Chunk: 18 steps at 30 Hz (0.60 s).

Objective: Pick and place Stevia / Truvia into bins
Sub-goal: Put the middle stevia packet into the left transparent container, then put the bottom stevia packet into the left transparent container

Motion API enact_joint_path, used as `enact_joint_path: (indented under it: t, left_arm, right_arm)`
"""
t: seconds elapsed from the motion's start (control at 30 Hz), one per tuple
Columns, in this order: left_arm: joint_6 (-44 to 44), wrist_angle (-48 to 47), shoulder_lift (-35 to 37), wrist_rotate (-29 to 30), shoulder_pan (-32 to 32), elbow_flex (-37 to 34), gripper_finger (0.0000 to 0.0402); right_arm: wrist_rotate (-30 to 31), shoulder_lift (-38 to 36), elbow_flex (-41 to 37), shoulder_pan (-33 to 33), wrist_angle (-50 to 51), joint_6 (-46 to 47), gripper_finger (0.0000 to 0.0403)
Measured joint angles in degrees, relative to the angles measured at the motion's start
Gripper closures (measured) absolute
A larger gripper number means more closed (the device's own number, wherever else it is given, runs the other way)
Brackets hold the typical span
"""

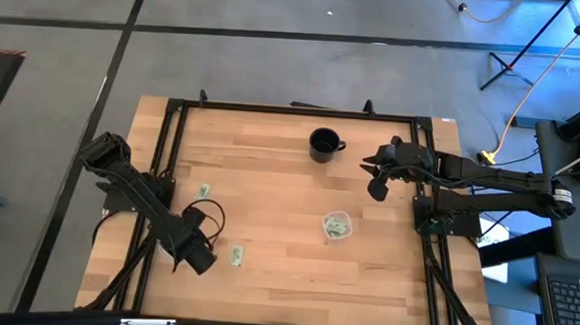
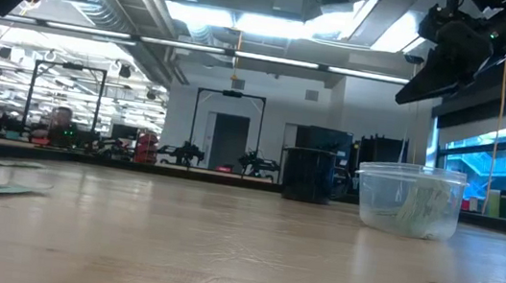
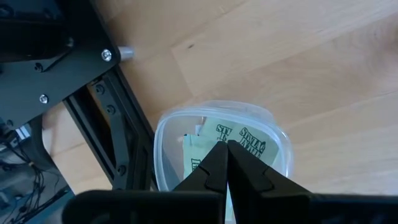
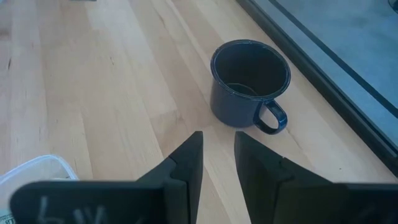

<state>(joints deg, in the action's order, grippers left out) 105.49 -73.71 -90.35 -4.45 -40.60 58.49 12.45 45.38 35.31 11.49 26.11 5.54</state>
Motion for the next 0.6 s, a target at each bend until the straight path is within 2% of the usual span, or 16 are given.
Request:
enact_joint_path:
  t: [0.13, 0.4, 0.53, 0.6]
  left_arm:
    - [0.2, -0.4, 0.0, 0.3, 0.0, 0.0, 0.0388]
    - [-0.5, -1.8, 0.1, -0.2, 0.0, 0.0, 0.034]
    - [-5.9, -2.3, 1.5, 0.4, 0.0, 0.6, 0.0324]
    - [-8.3, -2.3, 2.3, 3.3, 0.0, 1.8, 0.0319]
  right_arm:
    - [0.0, 0.0, 0.0, 0.0, 0.0, 0.0, 0.0308]
    - [0.0, 0.0, 0.0, 0.0, 0.0, 0.0, 0.0308]
    - [0.0, 0.0, 0.0, 0.0, -0.1, -0.2, 0.0308]
    - [0.0, 0.0, 0.0, 0.0, -0.1, -0.2, 0.0308]
